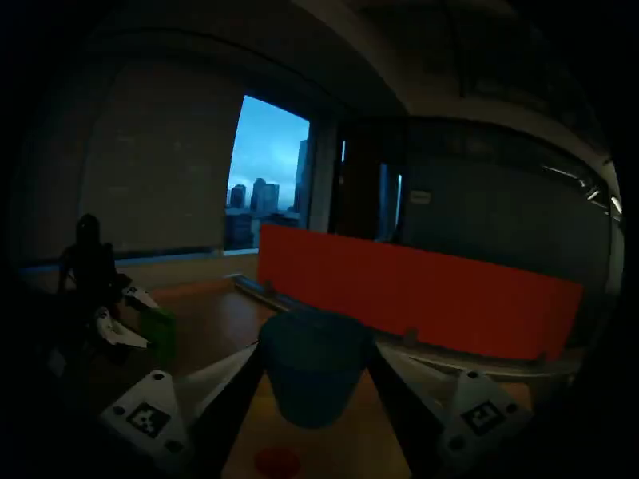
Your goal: Pour water
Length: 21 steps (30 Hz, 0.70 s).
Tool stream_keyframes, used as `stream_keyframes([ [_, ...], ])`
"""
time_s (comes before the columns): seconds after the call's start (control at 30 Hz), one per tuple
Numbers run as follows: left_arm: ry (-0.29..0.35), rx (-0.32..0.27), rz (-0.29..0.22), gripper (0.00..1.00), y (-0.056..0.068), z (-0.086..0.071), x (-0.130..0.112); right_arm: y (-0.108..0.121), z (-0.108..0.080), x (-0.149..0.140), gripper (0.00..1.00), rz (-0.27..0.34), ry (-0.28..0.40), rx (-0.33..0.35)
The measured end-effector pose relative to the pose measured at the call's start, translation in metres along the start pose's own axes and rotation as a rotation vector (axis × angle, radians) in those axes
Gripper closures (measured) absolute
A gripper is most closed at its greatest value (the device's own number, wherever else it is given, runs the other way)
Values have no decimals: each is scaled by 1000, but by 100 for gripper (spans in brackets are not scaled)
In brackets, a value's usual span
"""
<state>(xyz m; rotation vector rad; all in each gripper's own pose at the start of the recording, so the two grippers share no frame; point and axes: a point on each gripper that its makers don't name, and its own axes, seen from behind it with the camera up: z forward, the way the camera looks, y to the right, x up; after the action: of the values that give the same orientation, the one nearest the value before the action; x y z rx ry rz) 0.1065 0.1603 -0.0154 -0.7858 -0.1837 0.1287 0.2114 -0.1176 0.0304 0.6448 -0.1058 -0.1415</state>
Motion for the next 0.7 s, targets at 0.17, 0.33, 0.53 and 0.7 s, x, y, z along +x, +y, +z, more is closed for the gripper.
stream_keyframes([
  [0.17,-26,8,3,16,-3,1,-10,1,-2,-8,10,-4,-15,2],
  [0.33,-55,6,8,16,-2,1,-20,2,-3,-17,9,-12,-32,2],
  [0.53,-86,-9,12,16,4,2,-33,-1,-5,-29,9,-13,-55,12],
  [0.7,-104,-11,15,16,5,3,-42,-2,-7,-38,9,-4,-67,17],
])
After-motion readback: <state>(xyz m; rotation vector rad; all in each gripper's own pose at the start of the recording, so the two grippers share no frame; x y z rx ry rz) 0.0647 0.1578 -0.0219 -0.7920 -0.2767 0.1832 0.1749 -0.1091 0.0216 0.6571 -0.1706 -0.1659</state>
